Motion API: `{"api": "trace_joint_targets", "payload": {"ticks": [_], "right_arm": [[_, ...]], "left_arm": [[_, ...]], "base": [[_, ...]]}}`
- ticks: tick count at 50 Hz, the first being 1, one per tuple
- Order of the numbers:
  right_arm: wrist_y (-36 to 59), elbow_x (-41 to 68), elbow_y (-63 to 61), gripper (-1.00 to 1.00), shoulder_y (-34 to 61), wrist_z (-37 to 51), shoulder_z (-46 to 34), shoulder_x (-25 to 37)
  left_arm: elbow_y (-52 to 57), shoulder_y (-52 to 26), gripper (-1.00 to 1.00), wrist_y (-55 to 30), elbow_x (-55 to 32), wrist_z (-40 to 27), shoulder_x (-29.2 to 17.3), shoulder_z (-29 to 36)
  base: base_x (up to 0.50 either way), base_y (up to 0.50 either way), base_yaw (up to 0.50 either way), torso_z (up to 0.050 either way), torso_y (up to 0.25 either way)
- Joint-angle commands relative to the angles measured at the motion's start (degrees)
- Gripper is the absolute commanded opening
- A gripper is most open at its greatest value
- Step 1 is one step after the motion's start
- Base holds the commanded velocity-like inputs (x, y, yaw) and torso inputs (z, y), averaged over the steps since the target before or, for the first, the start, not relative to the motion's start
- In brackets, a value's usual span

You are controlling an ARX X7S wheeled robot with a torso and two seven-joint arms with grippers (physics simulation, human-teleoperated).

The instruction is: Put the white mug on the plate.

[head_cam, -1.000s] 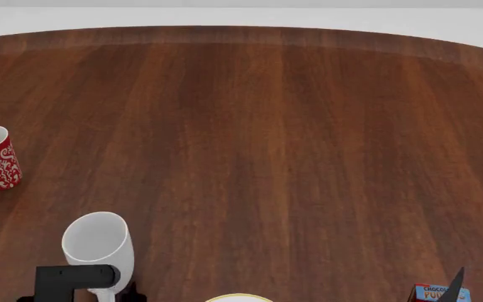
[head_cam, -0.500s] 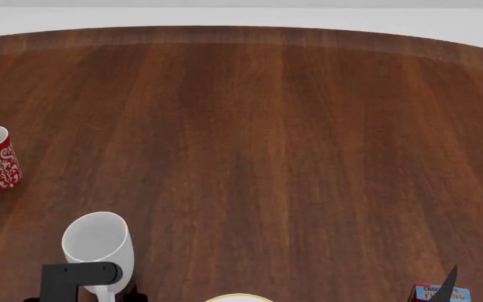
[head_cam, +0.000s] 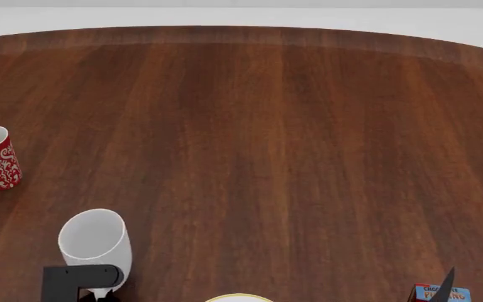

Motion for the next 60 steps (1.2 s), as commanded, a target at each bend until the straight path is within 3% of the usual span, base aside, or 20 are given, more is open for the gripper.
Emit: {"api": "trace_joint_targets", "payload": {"ticks": [1, 25, 34, 60], "right_arm": [[-0.5, 0.2, 0.7, 1.0, 0.0, 0.0, -0.2, 0.1], [0.2, 0.4, 1.4, 1.0, 1.1, 0.6, -1.3, 0.8], [0.0, 0.3, 2.4, 1.0, 1.7, 0.6, -1.9, 0.8], [-0.3, 0.8, 2.8, 1.0, 1.8, 1.1, -2.5, 1.2]], "left_arm": [[8.9, 1.9, -1.0, -3.4, 0.1, -3.0, -1.4, 1.3], [39.3, 6.9, -1.0, -21.6, -8.2, 0.6, -9.8, 5.7], [48.2, 7.3, -1.0, -27.1, -9.2, 1.5, -12.1, 10.5], [48.9, 7.6, -1.0, -25.6, -5.4, 8.7, -12.7, 25.1]], "base": [[0.0, 0.0, 0.0, 0.0, 0.0], [0.0, 0.0, 0.0, 0.0, 0.0], [0.0, 0.0, 0.0, 0.0, 0.0], [0.0, 0.0, 0.0, 0.0, 0.0]]}}
